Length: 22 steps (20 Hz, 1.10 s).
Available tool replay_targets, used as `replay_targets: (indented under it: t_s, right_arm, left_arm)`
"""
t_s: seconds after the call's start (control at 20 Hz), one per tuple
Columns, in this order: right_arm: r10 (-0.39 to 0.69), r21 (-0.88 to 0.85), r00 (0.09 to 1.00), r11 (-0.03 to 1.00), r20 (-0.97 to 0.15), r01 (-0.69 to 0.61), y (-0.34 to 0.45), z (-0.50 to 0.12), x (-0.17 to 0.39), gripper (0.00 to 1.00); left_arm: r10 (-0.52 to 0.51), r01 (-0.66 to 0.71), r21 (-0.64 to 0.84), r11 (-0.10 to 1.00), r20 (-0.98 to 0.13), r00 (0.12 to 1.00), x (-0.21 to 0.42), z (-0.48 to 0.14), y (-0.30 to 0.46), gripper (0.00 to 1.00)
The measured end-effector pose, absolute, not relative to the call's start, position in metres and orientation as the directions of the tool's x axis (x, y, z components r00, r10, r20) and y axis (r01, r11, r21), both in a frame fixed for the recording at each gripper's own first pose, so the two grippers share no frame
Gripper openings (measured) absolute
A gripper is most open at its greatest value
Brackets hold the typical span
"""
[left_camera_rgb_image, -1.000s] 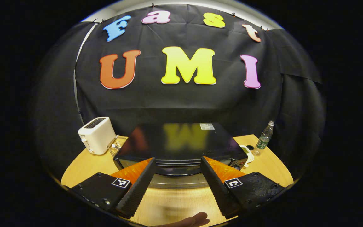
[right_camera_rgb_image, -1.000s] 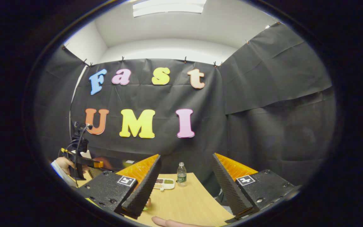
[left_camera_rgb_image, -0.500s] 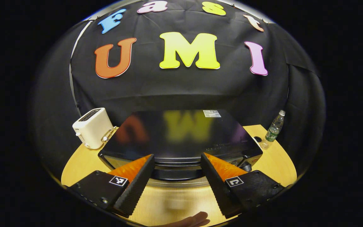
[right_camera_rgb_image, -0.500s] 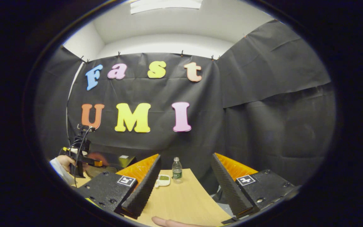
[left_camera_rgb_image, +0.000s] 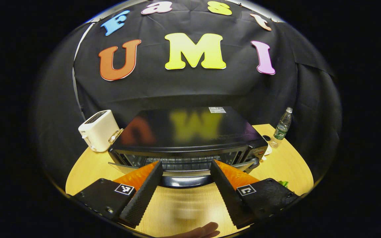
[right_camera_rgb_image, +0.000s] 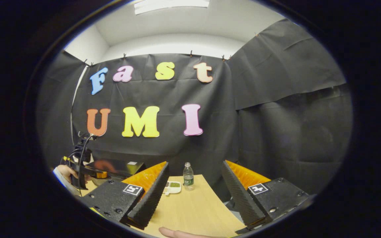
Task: Open the electric oven with the left hand, put the food in, and close the electric oven.
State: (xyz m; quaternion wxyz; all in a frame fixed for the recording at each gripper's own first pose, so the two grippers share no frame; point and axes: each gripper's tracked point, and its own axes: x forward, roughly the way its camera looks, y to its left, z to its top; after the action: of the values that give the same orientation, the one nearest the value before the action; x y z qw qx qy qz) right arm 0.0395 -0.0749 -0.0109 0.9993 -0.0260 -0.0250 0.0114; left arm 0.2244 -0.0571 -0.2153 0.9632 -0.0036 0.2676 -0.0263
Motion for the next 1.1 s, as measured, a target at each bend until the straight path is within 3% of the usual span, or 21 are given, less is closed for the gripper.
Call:
replay_targets:
  t_s: [0.15, 0.2, 0.25, 0.35, 0.4, 0.7, 0.75, 0.85, 0.9, 1.1]
  right_arm:
    - [0.030, -0.044, 0.999, 0.999, 0.044, -0.028, -0.073, -0.014, 0.036, 0.91]
    - [0.031, -0.042, 0.999, 0.999, 0.044, -0.029, -0.073, -0.014, 0.034, 1.00]
    - [0.031, -0.040, 0.999, 0.999, 0.045, -0.030, -0.073, -0.014, 0.034, 0.91]
    - [0.028, -0.036, 0.999, 0.999, 0.046, -0.027, -0.074, -0.016, 0.032, 0.91]
    - [0.023, -0.035, 0.999, 0.999, 0.047, -0.022, -0.075, -0.016, 0.031, 1.00]
    - [0.011, -0.047, 0.999, 0.999, 0.033, -0.010, -0.075, -0.023, 0.029, 1.00]
    - [0.011, -0.050, 0.999, 0.999, 0.034, -0.009, -0.074, -0.024, 0.028, 0.91]
    - [0.008, -0.056, 0.999, 0.998, 0.033, -0.006, -0.073, -0.026, 0.028, 0.91]
    - [0.009, -0.058, 1.000, 0.998, 0.030, -0.007, -0.072, -0.028, 0.027, 1.00]
    - [0.012, -0.069, 1.000, 0.998, 0.011, -0.011, -0.068, -0.034, 0.025, 1.00]
  left_arm:
    - [-0.050, 0.045, -0.022, 0.999, -0.512, 0.857, 0.200, -0.224, -0.058, 0.97]
    - [-0.050, 0.040, -0.032, 0.999, -0.511, 0.858, 0.190, -0.229, -0.059, 0.96]
    - [-0.050, 0.036, -0.037, 0.999, -0.510, 0.859, 0.179, -0.234, -0.060, 0.96]
    - [-0.047, 0.030, -0.041, 0.999, -0.515, 0.856, 0.159, -0.249, -0.060, 0.96]
    - [-0.045, 0.027, -0.042, 0.999, -0.510, 0.859, 0.151, -0.255, -0.061, 0.96]
    - [-0.049, 0.051, -0.010, 0.999, -0.508, 0.860, 0.119, -0.296, -0.065, 0.96]
    - [-0.049, 0.057, 0.000, 0.998, -0.504, 0.862, 0.117, -0.301, -0.064, 0.96]
    - [-0.049, 0.047, -0.017, 0.999, -0.516, 0.855, 0.112, -0.312, -0.063, 0.96]
    - [-0.050, 0.046, -0.021, 0.999, -0.521, 0.852, 0.110, -0.316, -0.062, 0.96]
    - [-0.054, 0.051, -0.020, 0.998, -0.552, 0.832, 0.107, -0.341, -0.063, 0.94]
